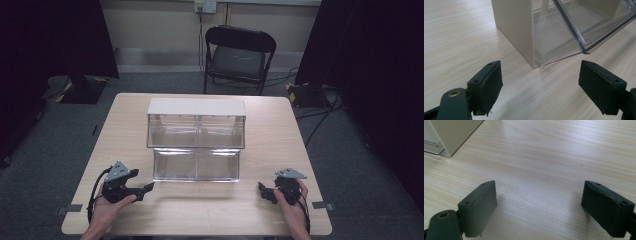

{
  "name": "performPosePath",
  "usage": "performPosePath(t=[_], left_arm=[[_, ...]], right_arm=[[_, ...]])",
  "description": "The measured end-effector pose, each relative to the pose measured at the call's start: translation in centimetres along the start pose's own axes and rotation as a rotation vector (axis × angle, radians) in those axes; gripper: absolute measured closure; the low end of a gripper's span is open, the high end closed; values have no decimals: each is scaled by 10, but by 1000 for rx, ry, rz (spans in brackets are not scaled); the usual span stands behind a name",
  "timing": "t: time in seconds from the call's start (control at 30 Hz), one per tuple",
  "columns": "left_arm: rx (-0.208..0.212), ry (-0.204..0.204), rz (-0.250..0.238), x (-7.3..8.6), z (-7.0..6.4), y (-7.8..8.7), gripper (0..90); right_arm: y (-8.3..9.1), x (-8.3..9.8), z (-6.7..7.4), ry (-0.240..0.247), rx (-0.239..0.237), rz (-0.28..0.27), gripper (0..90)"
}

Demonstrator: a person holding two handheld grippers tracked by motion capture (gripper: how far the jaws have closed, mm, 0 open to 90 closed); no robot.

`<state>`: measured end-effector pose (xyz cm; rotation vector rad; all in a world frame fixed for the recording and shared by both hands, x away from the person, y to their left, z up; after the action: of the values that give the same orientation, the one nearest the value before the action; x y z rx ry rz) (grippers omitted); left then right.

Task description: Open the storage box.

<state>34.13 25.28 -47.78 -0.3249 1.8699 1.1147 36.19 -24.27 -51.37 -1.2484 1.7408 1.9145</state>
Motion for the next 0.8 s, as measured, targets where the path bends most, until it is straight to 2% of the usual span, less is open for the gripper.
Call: performPosePath(t=[0.33,0.53,0.8], left_arm=[[32,-9,-12,-3,-5,-3,173],[35,-7,-22,-6,-5,-4,163],[26,-19,-7,-8,-5,-11,158]], right_arm=[[0,0,0,0,0,0,121],[0,0,0,0,0,0,121],[0,0,0,0,0,0,121]])
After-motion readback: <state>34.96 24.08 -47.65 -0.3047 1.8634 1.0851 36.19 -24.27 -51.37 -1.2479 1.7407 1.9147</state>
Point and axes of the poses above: each handheld gripper's, and its own axes: y roughly backward along the jaws, x roughly out of its underside, z roughly to its left, the point moved 2 cm from there along -y, roughly forward along the jaws, and after that the axes turned 6 degrees about y, right-handed, at the moved point
